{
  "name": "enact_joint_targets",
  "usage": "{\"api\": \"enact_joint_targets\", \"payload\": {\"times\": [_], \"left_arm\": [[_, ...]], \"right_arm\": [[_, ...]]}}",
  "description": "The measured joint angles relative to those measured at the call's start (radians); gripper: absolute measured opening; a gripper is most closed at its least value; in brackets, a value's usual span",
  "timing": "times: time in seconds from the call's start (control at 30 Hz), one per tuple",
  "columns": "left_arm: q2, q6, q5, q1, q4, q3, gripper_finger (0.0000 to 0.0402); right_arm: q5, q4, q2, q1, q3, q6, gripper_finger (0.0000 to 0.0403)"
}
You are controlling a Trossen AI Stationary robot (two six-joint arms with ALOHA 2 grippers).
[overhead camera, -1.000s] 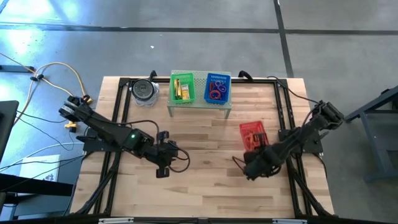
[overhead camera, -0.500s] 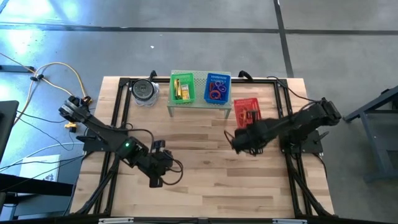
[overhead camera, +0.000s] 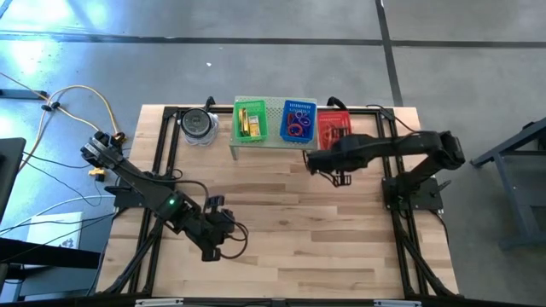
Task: Pick & Place Office Desk Supplies
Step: Put the red basket on the shelf
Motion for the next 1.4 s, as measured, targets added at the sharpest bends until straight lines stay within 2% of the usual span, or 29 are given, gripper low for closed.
{"api": "enact_joint_targets", "payload": {"times": [0.47, 0.9, 1.4], "left_arm": [[0.0, -0.003, -0.024, 0.002, 0.0, 0.0, 0.0102], [0.0, -0.019, -0.024, 0.002, 0.0, 0.0, 0.0102], [0.0, -0.026, -0.023, 0.002, 0.0, 0.0, 0.0102]], "right_arm": [[-0.029, 0.217, 0.0, -0.143, 0.0, -0.22, 0.0004], [-0.047, 0.363, 0.0, -0.147, 0.0, -0.302, 0.0004], [-0.072, 0.417, 0.047, -0.152, 0.0, -0.309, 0.0004]]}}
